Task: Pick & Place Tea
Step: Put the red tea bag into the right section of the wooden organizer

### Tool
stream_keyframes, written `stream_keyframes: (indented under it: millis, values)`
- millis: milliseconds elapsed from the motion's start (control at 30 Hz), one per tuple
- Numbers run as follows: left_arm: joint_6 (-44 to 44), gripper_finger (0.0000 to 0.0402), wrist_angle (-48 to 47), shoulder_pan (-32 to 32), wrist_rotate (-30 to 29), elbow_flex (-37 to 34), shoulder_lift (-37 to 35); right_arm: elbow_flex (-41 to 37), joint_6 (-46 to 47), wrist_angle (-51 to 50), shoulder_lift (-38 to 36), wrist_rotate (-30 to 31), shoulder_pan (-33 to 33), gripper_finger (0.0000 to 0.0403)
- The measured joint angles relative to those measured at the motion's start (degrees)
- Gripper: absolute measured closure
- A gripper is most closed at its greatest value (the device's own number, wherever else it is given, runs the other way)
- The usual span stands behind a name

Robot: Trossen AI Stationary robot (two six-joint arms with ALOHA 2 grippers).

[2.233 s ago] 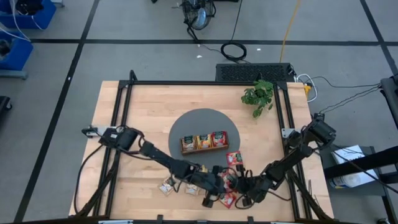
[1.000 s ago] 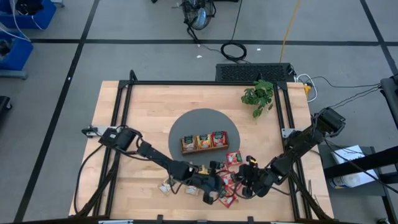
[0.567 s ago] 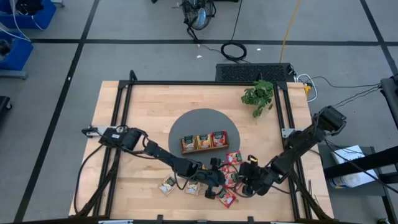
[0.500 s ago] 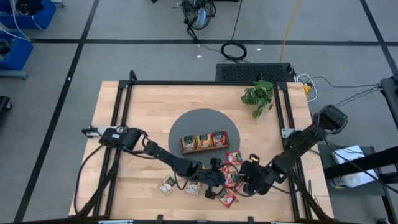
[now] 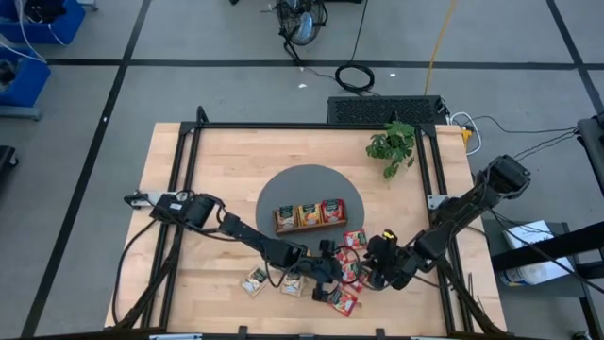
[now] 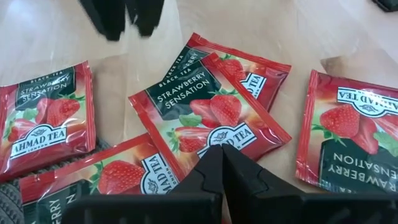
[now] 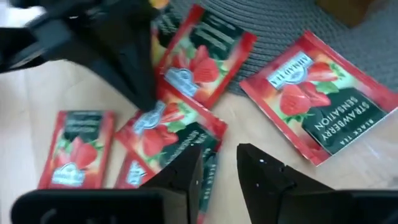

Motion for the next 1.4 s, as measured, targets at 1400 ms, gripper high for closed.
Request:
stream_keyframes:
  millis: [1400]
  values:
    - [-1.5, 0.0383, 5.4, 2.6, 4.9, 0.0, 3.1, -16.5, -5.8, 36.8, 4.2, -16.6, -8.0, 0.0343]
